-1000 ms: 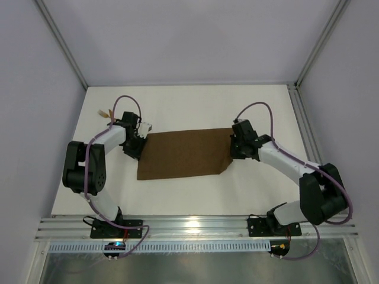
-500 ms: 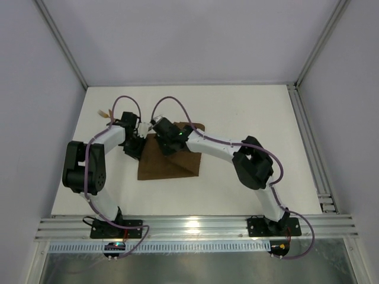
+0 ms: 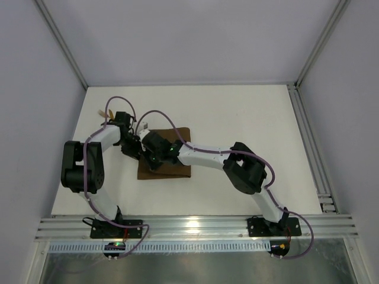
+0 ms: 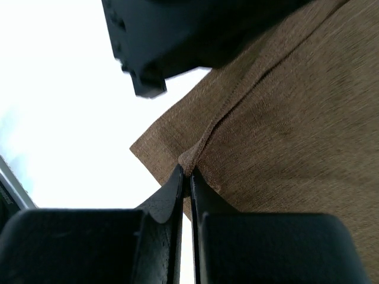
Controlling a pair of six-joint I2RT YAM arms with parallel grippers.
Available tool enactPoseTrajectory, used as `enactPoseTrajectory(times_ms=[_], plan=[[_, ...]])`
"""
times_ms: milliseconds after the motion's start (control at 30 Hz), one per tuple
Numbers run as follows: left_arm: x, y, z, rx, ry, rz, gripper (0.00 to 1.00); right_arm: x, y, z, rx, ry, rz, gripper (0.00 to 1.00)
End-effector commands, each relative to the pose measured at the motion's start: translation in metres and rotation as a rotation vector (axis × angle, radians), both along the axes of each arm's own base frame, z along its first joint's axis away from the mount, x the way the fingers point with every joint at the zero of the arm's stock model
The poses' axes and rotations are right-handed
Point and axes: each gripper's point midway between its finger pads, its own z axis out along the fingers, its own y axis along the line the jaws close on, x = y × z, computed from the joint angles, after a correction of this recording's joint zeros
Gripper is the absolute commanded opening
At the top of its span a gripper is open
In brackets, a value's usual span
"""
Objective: Fold the napkin into a case and place the utensils inside
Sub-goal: Fold the square-folded napkin at the center of the board.
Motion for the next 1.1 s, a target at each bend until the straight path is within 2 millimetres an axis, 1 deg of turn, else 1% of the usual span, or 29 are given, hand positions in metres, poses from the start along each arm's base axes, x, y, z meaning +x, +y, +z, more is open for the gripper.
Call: enactPoseTrajectory(times_ms=[0, 133, 267, 300, 467, 533, 633, 700, 733, 800, 900, 967, 1067], plan=[[-0.013, -0.005, -0.018, -0.046, 0.062, 0.014, 0.15, -0.007, 0.016, 0.027, 0.127, -0.032, 0.046, 0.03], [-0.011, -0.006, -0.012, -0.057, 0.046, 0.016, 0.14, -0.009, 0.013, 0.020, 0.113, -0.006, 0.037, 0.03], [-0.005, 0.000, -0.001, -0.029, 0.001, 0.018, 0.17, -0.009, 0.017, 0.016, 0.118, 0.010, 0.026, 0.03], [-0.003, 0.004, 0.002, -0.011, -0.012, 0.022, 0.17, -0.008, 0.018, 0.015, 0.114, 0.009, 0.024, 0.03], [-0.001, 0.015, 0.004, 0.032, -0.018, 0.033, 0.20, -0.008, 0.018, 0.008, 0.101, 0.015, 0.024, 0.04], [0.002, 0.025, 0.007, 0.049, -0.026, 0.059, 0.22, -0.008, 0.017, 0.006, 0.100, 0.020, 0.023, 0.04], [0.009, 0.038, 0.016, 0.083, -0.058, 0.093, 0.26, -0.009, 0.019, 0.004, 0.103, 0.031, 0.026, 0.06], [0.010, 0.040, 0.020, 0.094, -0.074, 0.094, 0.27, -0.010, 0.022, 0.006, 0.113, 0.036, 0.032, 0.06], [0.009, 0.040, 0.021, 0.093, -0.076, 0.094, 0.29, -0.010, 0.023, 0.004, 0.111, 0.041, 0.031, 0.06], [0.006, 0.037, 0.021, 0.077, -0.067, 0.087, 0.30, -0.009, 0.024, 0.005, 0.114, 0.041, 0.026, 0.06], [-0.001, 0.028, 0.011, 0.032, -0.014, 0.076, 0.28, -0.009, 0.024, 0.011, 0.121, 0.039, 0.020, 0.06], [-0.006, 0.023, 0.006, 0.005, 0.015, 0.077, 0.26, -0.009, 0.024, 0.017, 0.133, 0.035, 0.019, 0.09], [-0.009, 0.021, 0.003, -0.006, 0.022, 0.082, 0.25, -0.012, 0.025, 0.022, 0.147, 0.043, 0.026, 0.11]])
